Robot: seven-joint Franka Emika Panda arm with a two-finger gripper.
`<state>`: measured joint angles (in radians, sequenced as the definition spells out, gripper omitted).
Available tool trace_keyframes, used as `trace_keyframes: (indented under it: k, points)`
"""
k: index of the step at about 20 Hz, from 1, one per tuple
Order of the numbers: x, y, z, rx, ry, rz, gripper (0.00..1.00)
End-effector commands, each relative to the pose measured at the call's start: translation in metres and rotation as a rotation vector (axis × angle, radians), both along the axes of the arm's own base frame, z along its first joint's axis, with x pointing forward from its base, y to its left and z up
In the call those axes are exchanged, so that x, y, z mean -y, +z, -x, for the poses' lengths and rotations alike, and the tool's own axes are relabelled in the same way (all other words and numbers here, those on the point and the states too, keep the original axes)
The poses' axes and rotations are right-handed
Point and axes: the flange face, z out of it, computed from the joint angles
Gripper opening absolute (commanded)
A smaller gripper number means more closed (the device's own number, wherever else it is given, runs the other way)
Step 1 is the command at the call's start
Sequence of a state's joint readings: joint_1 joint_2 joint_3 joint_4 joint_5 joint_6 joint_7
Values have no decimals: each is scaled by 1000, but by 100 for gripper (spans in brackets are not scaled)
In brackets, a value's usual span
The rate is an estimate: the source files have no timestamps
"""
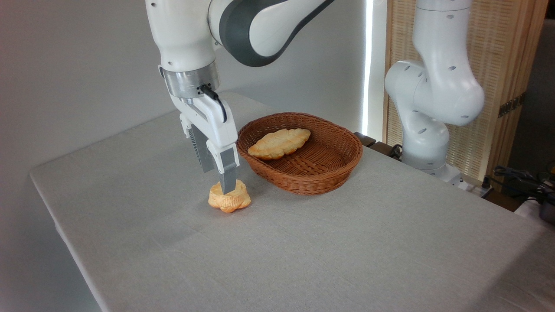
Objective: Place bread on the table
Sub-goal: 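Lower the bun onto the tablecloth and open the gripper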
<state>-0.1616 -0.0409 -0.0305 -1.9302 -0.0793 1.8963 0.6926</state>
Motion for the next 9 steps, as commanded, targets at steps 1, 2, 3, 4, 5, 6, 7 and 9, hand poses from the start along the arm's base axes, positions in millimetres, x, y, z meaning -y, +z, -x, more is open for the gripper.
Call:
trace_keyframes:
  k: [1, 2, 3, 4, 5, 6, 7, 9]
  points:
    - [-23, 10, -8, 47, 69, 7, 100]
    - [-28, 11, -10, 55, 76, 6, 100]
    - [-31, 11, -10, 55, 83, 6, 100]
    - [-32, 11, -10, 55, 85, 6, 100]
    - [-32, 11, -11, 57, 85, 7, 100]
    - [-32, 11, -11, 57, 86, 7, 100]
    - [-33, 9, -11, 54, 88, 6, 100]
    - [-42, 6, -14, 48, 102, 5, 100]
